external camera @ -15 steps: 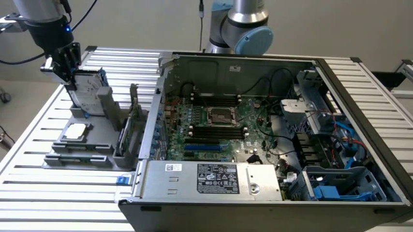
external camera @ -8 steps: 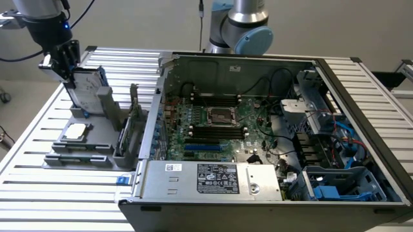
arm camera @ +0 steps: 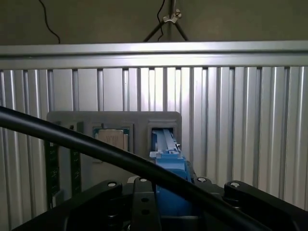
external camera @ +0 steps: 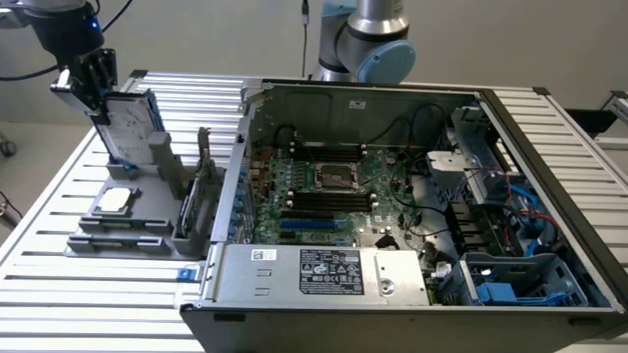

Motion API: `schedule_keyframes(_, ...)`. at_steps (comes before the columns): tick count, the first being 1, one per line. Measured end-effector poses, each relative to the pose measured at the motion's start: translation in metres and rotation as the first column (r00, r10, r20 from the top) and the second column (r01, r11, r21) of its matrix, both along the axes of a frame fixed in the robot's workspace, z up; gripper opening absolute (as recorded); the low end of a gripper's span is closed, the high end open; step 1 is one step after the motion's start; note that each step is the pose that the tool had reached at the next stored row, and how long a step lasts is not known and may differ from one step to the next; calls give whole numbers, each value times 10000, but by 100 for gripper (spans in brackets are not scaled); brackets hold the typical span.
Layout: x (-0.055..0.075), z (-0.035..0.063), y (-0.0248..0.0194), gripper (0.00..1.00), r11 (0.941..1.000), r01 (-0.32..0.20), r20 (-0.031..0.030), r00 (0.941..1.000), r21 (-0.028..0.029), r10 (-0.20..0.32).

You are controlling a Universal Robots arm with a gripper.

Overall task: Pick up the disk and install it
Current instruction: 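Pick up the disk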

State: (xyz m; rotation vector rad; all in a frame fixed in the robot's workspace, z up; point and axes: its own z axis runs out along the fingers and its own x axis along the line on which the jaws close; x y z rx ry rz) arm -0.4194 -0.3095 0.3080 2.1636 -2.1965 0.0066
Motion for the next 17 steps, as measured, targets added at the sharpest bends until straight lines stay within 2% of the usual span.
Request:
schedule_keyframes(7, 0, 269, 0, 32, 10000, 0, -2, 10000, 0, 0)
schedule_keyframes(17, 36, 721, 0, 32, 10000, 0, -2, 10000, -1, 0)
